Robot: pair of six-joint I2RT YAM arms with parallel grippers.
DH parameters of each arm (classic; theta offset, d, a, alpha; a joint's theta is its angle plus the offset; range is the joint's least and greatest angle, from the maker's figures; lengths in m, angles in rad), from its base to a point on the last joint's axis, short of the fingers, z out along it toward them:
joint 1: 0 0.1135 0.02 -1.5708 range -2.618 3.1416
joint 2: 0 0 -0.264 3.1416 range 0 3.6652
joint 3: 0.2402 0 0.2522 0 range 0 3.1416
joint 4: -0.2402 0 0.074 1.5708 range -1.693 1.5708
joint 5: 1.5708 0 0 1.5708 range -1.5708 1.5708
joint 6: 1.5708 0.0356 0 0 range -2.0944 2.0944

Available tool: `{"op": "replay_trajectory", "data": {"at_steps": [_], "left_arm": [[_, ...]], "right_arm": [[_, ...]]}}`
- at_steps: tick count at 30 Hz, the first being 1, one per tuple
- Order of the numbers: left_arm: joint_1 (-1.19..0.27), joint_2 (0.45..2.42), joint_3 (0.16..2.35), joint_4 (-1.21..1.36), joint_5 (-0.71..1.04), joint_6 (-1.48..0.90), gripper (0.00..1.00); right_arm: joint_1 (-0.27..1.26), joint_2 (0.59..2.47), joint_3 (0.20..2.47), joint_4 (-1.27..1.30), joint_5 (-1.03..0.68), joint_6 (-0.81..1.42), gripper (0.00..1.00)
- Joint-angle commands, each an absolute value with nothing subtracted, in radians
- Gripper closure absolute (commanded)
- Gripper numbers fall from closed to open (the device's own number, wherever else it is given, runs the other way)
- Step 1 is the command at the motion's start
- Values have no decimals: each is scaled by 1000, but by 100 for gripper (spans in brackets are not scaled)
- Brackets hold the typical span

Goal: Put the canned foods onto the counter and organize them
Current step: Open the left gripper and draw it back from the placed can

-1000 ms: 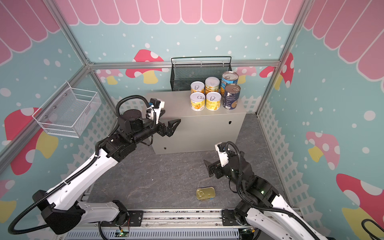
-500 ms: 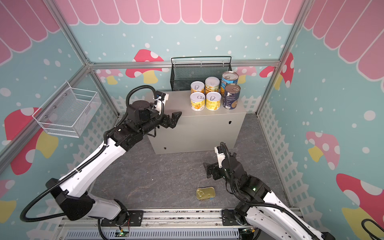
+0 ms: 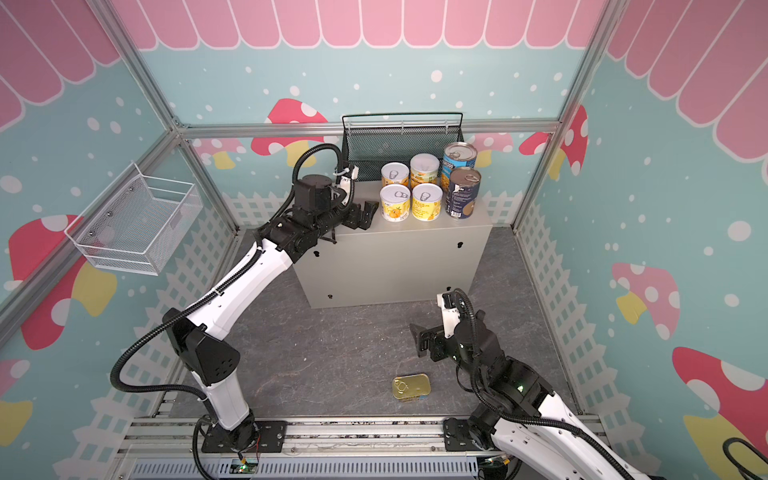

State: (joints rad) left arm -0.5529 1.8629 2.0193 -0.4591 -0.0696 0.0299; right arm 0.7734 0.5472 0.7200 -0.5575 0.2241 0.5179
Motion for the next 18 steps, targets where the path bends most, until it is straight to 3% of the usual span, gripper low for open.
{"op": "replay_trajectory", "data": {"at_steps": [1,18], "left_arm": [[-543,1902,2080,-510,-52,26,1],[-533,1967,2155,-575,16,45,1]], "right_arm": [[776,530,707,-561,232,533,1],[777,525,706,-556,228,520,1]]}}
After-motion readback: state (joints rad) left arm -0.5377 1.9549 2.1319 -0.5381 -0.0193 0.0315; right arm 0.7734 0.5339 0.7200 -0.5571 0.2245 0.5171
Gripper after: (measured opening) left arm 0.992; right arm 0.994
